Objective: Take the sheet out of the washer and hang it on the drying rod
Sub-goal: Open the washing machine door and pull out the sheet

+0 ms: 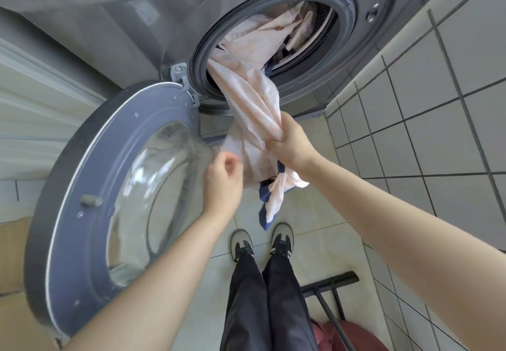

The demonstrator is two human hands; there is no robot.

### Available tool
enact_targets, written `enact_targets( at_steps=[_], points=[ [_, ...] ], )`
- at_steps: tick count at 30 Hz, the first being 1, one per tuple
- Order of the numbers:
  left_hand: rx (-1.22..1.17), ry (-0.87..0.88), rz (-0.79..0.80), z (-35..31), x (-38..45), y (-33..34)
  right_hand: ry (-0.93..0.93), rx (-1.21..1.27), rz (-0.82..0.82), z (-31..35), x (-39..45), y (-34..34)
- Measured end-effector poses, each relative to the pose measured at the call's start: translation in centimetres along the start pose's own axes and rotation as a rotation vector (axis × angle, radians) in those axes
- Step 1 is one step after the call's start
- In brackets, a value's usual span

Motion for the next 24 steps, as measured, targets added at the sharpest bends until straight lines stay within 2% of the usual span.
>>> enact_targets(
  at_steps=[4,7,11,13,16,20,24],
  points=[
    [-0.075,-0.095,-0.098,-0.4,2.6,1.4,-0.051,0.046,0.011,-0.9,-1.3,-1.9],
    [-0.152,-0.29,-0.104,-0.7,4.6,3.1,-0.096,0.053,0.004,-1.4,-2.8,-3.5],
    [-0.288,-0.642,0.119,-1.4,5.4,4.5,-0.154,0.024,0.031,-1.7,-4.9,-5.2],
    [-0.395,-0.733,0.261,-1.5,5.4,4.8,-0.185,-0.005,0.053,-1.7,-5.5,-5.5],
    [-0.545,-0.739,0.398,-2.1,5.3,5.5,-0.198,-0.1,0.05,-2.3,-5.7,-5.9],
    [-0.687,-0.61,0.44,-2.9,4.9,6.1,-0.233,-0.196,-0.022,-3.1,-5.9,-5.9],
    [-0.596,-0.492,0.436,-3.9,4.7,5.7,-0.181,-0.53,0.001,-3.3,-6.7,-6.0]
  ],
)
Point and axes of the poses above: each hand's wrist, its own x-axis towards the middle knuckle, its own y-axis out of the palm, z = x × y, the point moved 1 cm from there along x, towards the middle knuckle, and after that the axes turned 2 degrees about y, right-handed, at the moved point
